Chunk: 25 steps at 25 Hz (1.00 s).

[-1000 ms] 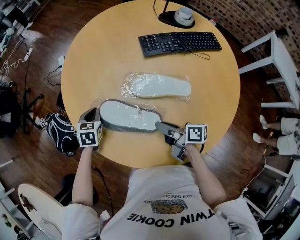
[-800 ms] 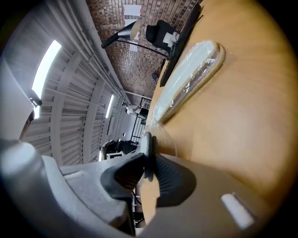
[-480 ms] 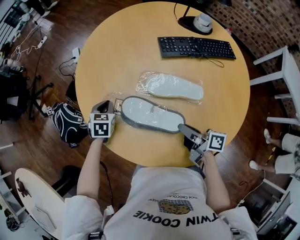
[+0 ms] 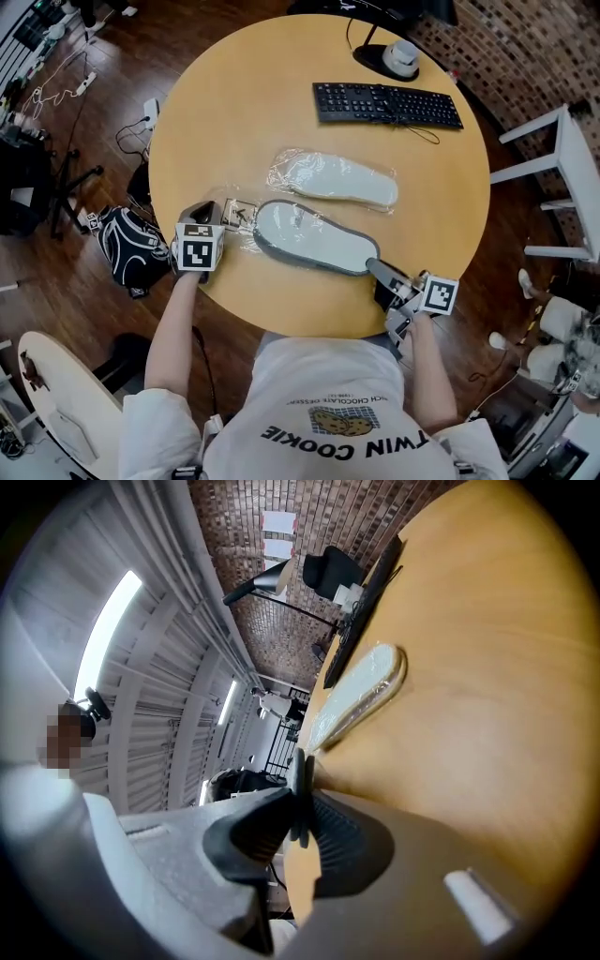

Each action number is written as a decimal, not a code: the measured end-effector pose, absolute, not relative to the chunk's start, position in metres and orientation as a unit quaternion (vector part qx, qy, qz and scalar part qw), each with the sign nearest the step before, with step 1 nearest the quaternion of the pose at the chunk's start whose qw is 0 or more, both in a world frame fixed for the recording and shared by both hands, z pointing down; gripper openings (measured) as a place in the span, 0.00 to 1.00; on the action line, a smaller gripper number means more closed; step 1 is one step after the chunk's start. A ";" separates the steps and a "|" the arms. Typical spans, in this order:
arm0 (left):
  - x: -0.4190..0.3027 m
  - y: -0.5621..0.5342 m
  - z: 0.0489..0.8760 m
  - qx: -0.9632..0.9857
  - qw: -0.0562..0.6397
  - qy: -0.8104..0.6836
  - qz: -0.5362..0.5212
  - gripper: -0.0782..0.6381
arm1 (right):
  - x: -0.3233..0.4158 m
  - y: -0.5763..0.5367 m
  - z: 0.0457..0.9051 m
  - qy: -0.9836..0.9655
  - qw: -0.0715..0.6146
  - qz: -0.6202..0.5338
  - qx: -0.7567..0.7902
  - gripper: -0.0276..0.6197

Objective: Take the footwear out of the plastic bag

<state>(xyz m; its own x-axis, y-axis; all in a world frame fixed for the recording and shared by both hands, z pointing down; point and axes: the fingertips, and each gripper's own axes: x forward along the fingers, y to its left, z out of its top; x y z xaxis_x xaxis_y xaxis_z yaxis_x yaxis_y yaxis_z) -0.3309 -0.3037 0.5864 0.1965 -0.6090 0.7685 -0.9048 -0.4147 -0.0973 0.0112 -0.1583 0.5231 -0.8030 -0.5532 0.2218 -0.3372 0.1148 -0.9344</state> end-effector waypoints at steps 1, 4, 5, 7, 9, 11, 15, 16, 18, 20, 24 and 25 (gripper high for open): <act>-0.331 -0.304 0.586 0.749 0.190 -0.507 0.383 0.11 | 0.016 -0.156 0.523 0.742 0.090 -0.593 -0.300 0.14; -0.328 -0.307 0.585 0.747 0.178 -0.512 0.384 0.11 | 0.034 -0.152 0.523 0.742 0.094 -0.594 -0.297 0.14; -0.327 -0.307 0.586 0.746 0.177 -0.512 0.386 0.11 | 0.040 -0.151 0.523 0.741 0.097 -0.596 -0.295 0.14; -0.326 -0.306 0.587 0.744 0.177 -0.512 0.391 0.11 | 0.052 -0.147 0.521 0.738 0.101 -0.602 -0.288 0.14; -0.327 -0.307 0.589 0.743 0.176 -0.513 0.393 0.11 | 0.063 -0.144 0.519 0.736 0.107 -0.606 -0.282 0.14; -0.328 -0.308 0.588 0.743 0.176 -0.514 0.390 0.11 | 0.074 -0.142 0.518 0.736 0.108 -0.607 -0.281 0.14; -0.328 -0.308 0.587 0.744 0.178 -0.514 0.387 0.11 | 0.093 -0.136 0.515 0.737 0.109 -0.605 -0.281 0.14; -0.327 -0.308 0.586 0.744 0.177 -0.515 0.387 0.11 | 0.099 -0.135 0.513 0.738 0.112 -0.604 -0.281 0.14; -0.327 -0.308 0.587 0.743 0.174 -0.518 0.386 0.11 | 0.109 -0.133 0.509 0.740 0.117 -0.600 -0.281 0.14; -0.328 -0.308 0.587 0.742 0.173 -0.521 0.386 0.11 | 0.119 -0.131 0.504 0.743 0.123 -0.595 -0.282 0.14; -0.333 -0.308 0.585 0.738 0.173 -0.525 0.387 0.11 | 0.131 -0.128 0.494 0.747 0.132 -0.589 -0.279 0.14; -0.333 -0.307 0.585 0.737 0.174 -0.526 0.387 0.11 | 0.135 -0.126 0.491 0.746 0.135 -0.589 -0.279 0.14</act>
